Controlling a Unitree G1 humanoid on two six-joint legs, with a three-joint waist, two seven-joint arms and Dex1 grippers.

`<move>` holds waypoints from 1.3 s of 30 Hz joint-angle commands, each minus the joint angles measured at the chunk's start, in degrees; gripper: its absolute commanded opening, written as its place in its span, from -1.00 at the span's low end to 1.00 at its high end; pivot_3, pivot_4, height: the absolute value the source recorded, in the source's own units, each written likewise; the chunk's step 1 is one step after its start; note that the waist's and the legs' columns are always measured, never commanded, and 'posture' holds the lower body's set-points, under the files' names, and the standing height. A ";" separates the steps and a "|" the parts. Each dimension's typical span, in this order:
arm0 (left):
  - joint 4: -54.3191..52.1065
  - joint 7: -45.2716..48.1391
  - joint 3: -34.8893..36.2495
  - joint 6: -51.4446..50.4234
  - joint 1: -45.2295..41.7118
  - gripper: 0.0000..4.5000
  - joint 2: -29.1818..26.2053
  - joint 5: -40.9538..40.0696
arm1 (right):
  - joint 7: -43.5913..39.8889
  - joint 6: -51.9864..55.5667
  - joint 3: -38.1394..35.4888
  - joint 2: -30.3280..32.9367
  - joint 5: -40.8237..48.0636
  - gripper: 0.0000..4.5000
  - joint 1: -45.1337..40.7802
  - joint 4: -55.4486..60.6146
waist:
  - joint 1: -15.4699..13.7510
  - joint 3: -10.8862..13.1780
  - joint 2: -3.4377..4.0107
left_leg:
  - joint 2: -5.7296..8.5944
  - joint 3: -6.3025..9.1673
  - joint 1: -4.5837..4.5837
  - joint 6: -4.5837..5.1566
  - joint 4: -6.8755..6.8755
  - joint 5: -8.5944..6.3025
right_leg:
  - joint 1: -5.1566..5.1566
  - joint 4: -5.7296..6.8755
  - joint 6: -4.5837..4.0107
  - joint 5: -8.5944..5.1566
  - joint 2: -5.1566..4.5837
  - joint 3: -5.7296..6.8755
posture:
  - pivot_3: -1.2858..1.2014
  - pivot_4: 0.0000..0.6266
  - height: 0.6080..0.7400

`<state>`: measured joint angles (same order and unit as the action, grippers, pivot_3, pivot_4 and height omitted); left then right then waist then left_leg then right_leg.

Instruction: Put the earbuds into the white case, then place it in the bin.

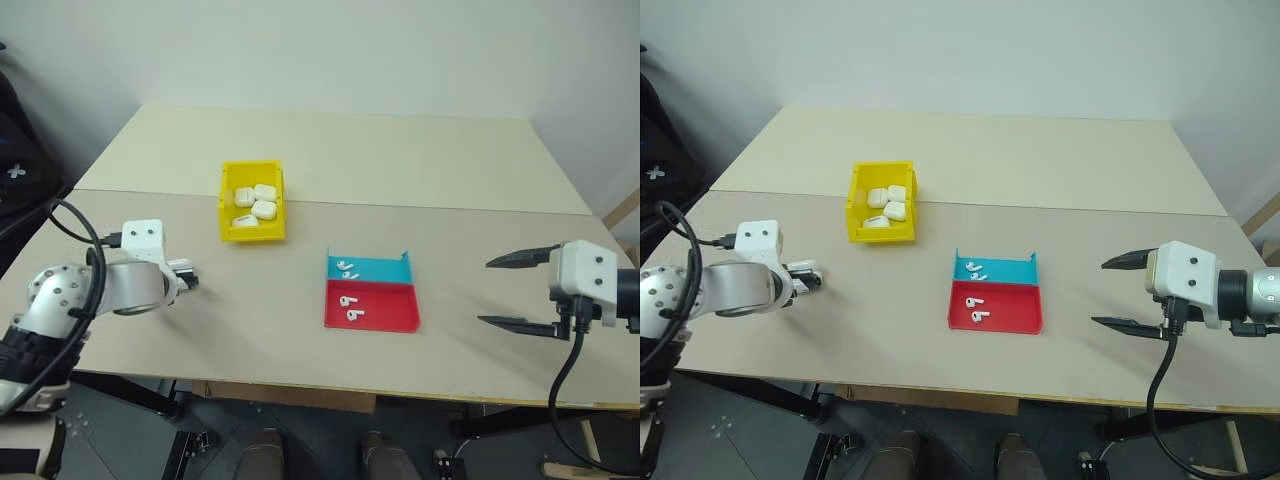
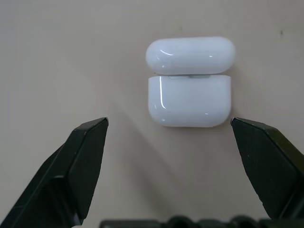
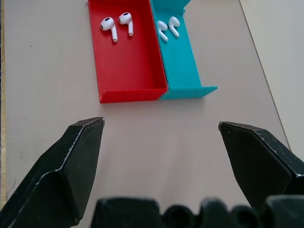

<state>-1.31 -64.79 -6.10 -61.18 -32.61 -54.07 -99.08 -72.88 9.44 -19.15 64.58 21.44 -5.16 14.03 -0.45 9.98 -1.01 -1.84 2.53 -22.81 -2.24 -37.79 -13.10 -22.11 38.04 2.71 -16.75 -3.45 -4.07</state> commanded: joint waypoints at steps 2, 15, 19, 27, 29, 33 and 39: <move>1.61 2.42 2.47 -2.08 -2.75 1.00 1.67 4.21 | 0.60 0.41 -2.67 1.26 0.02 0.99 0.09 1.21 | -0.01 0.00 -0.01 | 0.01 0.01 -0.01 0.00 0.00 0.00 | 0.00 -0.01 0.00 0.00 -0.01 0.00 | 0.03 -0.52 1.00; 6.65 8.37 7.41 -7.49 -4.47 1.00 10.37 16.12 | 1.44 1.16 -3.93 1.61 -0.54 0.99 1.48 1.84 | 0.11 -0.01 -0.02 | 0.02 0.03 -0.02 0.00 -0.01 0.00 | -0.01 0.00 0.01 0.00 -0.01 0.01 | 0.03 -0.52 1.00; 8.06 9.95 10.62 -9.04 -5.11 1.00 12.88 18.34 | 1.52 1.24 -4.25 1.50 -0.68 0.99 1.80 2.06 | 0.14 -0.02 -0.03 | 0.02 0.05 -0.02 0.00 -0.02 0.00 | -0.01 0.01 0.01 0.00 -0.01 0.01 | 0.03 -0.52 1.00; 8.44 14.08 13.42 -14.15 -6.44 1.00 16.39 28.72 | 1.92 1.30 -4.27 1.42 -1.50 0.99 2.44 2.24 | 0.28 -0.03 -0.04 | 0.04 0.06 -0.03 0.00 -0.02 0.00 | -0.01 0.01 0.02 0.01 -0.01 0.02 | 0.03 -0.52 1.00; 8.28 15.17 14.90 -15.68 -6.51 1.00 17.50 30.23 | 1.95 1.18 -4.45 1.43 -1.59 0.99 2.78 2.34 | 0.27 -0.03 -0.04 | 0.04 0.06 -0.02 0.00 -0.02 0.00 | 0.00 0.03 0.02 0.01 -0.01 0.02 | 0.03 -0.52 1.00; 7.59 16.67 17.22 -18.72 -6.60 1.00 19.84 34.22 | 2.25 1.14 -4.39 1.41 -1.80 0.99 2.95 2.44 | 0.34 -0.08 -0.04 | 0.07 0.07 -0.02 0.00 -0.02 0.00 | 0.00 0.03 0.03 0.02 -0.02 0.01 | 0.03 -0.52 1.00; 7.15 19.53 20.87 -23.22 -7.35 0.61 23.11 41.56 | 2.58 1.10 -4.18 1.30 -2.11 1.00 2.95 2.40 | 0.45 -0.22 -0.08 | 0.09 0.10 -0.02 0.00 -0.02 0.00 | 0.01 0.03 0.04 0.02 -0.03 0.02 | 0.03 -0.52 1.00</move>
<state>6.33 -45.97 13.51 -82.60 -39.81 -31.28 -59.78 -70.74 10.39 -21.16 65.00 19.23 -1.87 15.32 0.01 9.76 -1.10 -1.76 2.62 -22.83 -2.24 -37.81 -13.10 -22.10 38.07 2.75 -16.73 -3.48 -4.05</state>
